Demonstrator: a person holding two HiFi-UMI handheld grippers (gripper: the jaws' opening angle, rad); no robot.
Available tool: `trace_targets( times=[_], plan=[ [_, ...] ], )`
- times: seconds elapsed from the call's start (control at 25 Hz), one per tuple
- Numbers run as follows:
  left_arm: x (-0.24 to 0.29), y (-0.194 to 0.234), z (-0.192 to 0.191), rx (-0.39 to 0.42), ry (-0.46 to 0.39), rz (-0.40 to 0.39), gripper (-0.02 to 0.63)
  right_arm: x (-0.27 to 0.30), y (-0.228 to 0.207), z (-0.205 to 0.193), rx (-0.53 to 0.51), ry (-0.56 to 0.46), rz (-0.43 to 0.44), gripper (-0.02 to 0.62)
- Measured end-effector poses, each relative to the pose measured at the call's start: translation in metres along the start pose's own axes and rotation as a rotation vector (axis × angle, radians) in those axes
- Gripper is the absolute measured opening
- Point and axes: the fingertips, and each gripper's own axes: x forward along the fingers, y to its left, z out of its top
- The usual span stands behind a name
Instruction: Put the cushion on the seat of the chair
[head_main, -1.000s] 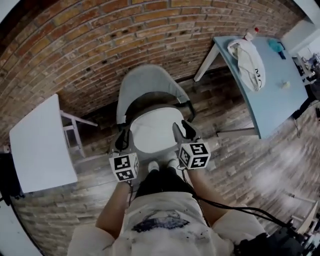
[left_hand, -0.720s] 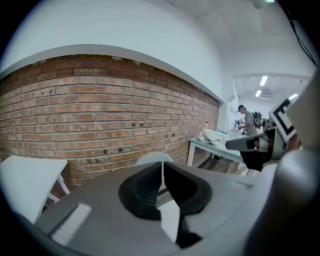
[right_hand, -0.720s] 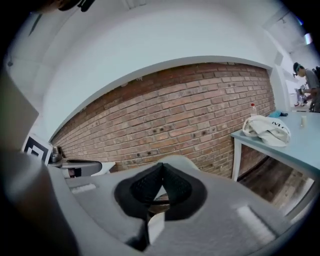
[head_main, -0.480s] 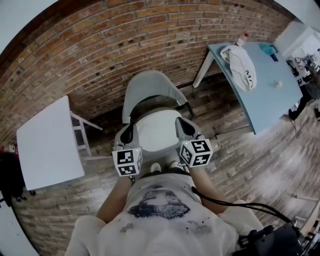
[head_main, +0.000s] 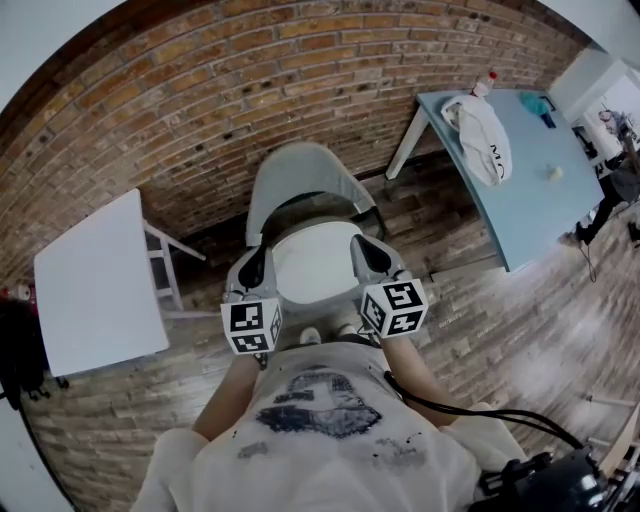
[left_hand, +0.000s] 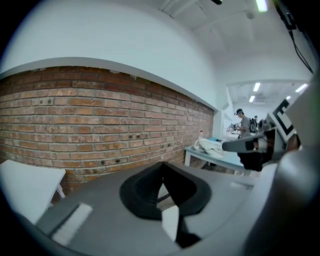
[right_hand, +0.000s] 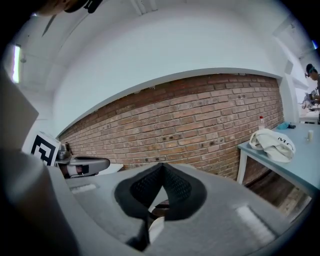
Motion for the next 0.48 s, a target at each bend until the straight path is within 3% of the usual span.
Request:
trace_targets(
  times=[0.48],
  plan=[
    [0.0065, -0.0049, -0.0025, -0.017, 0.009, -0.013, -0.009, 0.0013, -0.0041, -0.0061, 0.011, 0.022, -0.003, -0.003]
  ],
)
